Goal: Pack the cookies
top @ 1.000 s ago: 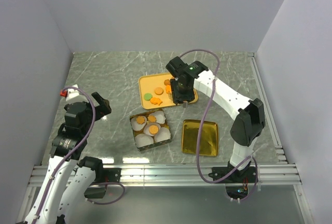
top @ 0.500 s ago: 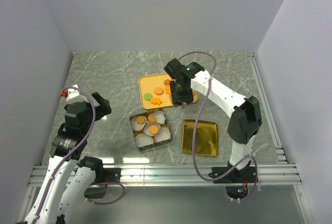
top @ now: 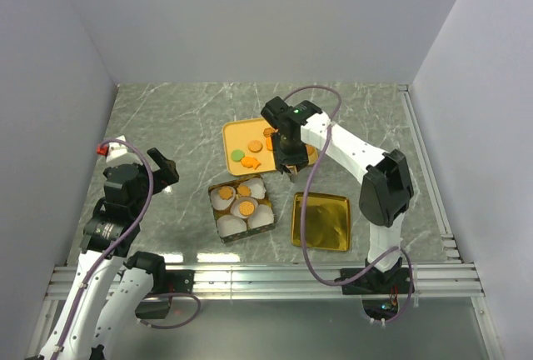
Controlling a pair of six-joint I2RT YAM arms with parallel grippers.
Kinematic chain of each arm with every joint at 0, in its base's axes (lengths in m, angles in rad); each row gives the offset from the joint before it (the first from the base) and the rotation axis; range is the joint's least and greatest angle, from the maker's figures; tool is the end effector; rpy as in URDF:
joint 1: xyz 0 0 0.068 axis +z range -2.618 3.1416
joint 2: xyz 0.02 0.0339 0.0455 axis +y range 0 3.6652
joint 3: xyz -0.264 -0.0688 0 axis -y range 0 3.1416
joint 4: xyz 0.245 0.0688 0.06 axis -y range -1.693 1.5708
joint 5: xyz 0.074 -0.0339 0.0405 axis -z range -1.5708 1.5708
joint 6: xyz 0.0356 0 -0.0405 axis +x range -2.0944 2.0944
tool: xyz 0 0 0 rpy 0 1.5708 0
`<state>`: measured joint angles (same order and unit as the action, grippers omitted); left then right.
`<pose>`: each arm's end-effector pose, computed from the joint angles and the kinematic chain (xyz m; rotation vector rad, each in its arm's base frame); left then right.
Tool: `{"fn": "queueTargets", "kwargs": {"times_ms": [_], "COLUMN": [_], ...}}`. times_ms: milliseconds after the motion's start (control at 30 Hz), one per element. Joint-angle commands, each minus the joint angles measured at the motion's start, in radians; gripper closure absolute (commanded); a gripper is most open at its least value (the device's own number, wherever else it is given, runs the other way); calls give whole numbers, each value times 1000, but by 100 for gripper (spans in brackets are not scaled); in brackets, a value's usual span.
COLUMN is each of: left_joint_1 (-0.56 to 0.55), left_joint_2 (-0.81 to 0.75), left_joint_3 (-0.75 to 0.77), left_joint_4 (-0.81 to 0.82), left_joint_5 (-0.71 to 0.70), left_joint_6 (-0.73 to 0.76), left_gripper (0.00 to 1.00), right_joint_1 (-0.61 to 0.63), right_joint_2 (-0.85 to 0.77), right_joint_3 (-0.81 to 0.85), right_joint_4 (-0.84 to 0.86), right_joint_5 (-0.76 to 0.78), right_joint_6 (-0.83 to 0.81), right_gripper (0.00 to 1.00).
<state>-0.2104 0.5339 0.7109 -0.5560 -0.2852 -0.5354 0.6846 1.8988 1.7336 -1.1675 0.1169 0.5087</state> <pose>0.1232 -0.0161 0.3100 -0.4979 1.8750 -0.2189 0.2988 0.2386 0.2760 -0.2328 2.8696 0.0541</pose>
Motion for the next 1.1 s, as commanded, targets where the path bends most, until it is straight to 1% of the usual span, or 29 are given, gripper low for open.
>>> {"fn": "queueTargets", "kwargs": {"times_ms": [0, 300, 533, 633, 1067], "left_joint_1": [-3, -3, -3, -3, -3], "left_joint_2": [1, 6, 9, 12, 15], "left_joint_3": [4, 9, 7, 9, 13], "left_joint_4": [44, 41, 39, 38, 31], "left_joint_5": [14, 8, 8, 8, -3], "left_joint_6": [17, 15, 15, 15, 9], "left_gripper": [1, 1, 0, 1, 1], "right_joint_1": [-13, -17, -19, -19, -33], "right_joint_2": [13, 5, -30, -49, -104], "right_joint_3": [35, 17, -31, -42, 70], "right_joint_4": [19, 20, 31, 28, -52], "right_joint_5": [27, 21, 13, 17, 52], "right_joint_6": [7, 1, 1, 1, -13], "right_gripper": [47, 51, 62, 65, 67]}}
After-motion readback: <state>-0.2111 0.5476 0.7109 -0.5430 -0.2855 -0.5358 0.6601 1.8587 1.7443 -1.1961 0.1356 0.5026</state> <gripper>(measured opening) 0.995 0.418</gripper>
